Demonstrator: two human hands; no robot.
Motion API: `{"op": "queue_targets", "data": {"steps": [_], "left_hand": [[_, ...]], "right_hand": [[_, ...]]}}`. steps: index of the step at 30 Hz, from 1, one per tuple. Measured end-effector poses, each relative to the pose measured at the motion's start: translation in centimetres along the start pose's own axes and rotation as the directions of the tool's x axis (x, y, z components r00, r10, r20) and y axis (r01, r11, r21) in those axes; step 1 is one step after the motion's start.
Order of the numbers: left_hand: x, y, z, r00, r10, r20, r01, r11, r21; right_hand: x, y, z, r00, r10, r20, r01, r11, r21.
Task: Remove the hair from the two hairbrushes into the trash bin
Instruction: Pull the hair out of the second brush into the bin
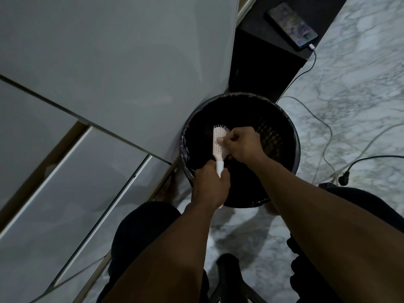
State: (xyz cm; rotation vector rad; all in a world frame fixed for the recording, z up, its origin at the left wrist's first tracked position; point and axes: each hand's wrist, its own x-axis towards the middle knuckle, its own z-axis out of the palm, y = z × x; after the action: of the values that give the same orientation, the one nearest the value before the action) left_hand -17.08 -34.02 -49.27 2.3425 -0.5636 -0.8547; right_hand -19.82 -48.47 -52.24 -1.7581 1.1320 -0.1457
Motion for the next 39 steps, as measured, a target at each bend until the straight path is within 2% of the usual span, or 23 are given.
{"op": "queue_targets", "data": {"steps": [5, 8, 10, 12, 14, 16, 20, 26, 28, 30, 32, 39], "left_hand": [[0.1, 0.0, -0.1, 1.0, -0.003, 0.015, 0.003, 0.999, -0.05], [0.0, -0.1, 0.0, 1.0, 0.001, 0.011, -0.001, 0.998, -0.057], [0.0, -0.2, 0.0, 1.0, -0.008, -0.002, 0.008, 0.998, -0.062], [0.2, -0.1, 0.0, 1.0, -0.025, -0.016, 0.024, 0.997, -0.072], [0.3, 0.0, -0.1, 0.999, -0.037, -0.029, 0.035, 0.997, -0.069], [0.2, 0.1, -0.1, 0.999, -0.046, -0.02, 0.045, 0.997, -0.055], [0.1, -0.1, 0.0, 0.999, -0.036, -0.018, 0.036, 0.998, -0.044], [0.6, -0.2, -0.2, 0.997, -0.075, -0.03, 0.073, 0.995, -0.071], [0.7, -0.3, 0.0, 0.995, -0.094, -0.027, 0.092, 0.993, -0.079], [0.7, -0.5, 0.1, 0.996, -0.087, -0.023, 0.085, 0.993, -0.079], [0.8, -0.6, 0.1, 0.996, -0.087, -0.024, 0.086, 0.994, -0.071], [0.9, -0.8, 0.3, 0.996, -0.082, -0.034, 0.08, 0.996, -0.045]], "right_hand": [[0.1, 0.2, -0.2, 0.996, 0.053, -0.065, -0.055, 0.998, -0.025], [0.4, -0.3, -0.7, 0.966, 0.218, -0.137, -0.184, 0.958, 0.22], [0.7, -0.7, -1.5, 0.941, 0.29, -0.173, -0.236, 0.931, 0.28], [0.6, -1.2, -2.0, 0.945, 0.319, -0.076, -0.293, 0.925, 0.242], [0.1, -1.4, -1.8, 0.936, 0.333, 0.113, -0.346, 0.929, 0.131], [-0.5, -1.3, -0.9, 0.932, 0.281, 0.231, -0.29, 0.957, 0.007], [-0.4, -1.2, -0.2, 0.962, 0.121, 0.244, -0.104, 0.991, -0.083], [-0.6, -1.2, -0.1, 0.934, 0.163, 0.317, -0.193, 0.979, 0.065], [-0.4, -1.4, -0.2, 0.946, 0.199, 0.257, -0.242, 0.958, 0.151], [0.5, -1.2, -0.7, 0.959, 0.249, 0.135, -0.273, 0.939, 0.209], [1.3, -0.5, -1.1, 0.964, 0.262, 0.042, -0.265, 0.949, 0.169], [0.5, 0.3, -1.5, 0.97, 0.211, -0.116, -0.215, 0.976, -0.018]]}}
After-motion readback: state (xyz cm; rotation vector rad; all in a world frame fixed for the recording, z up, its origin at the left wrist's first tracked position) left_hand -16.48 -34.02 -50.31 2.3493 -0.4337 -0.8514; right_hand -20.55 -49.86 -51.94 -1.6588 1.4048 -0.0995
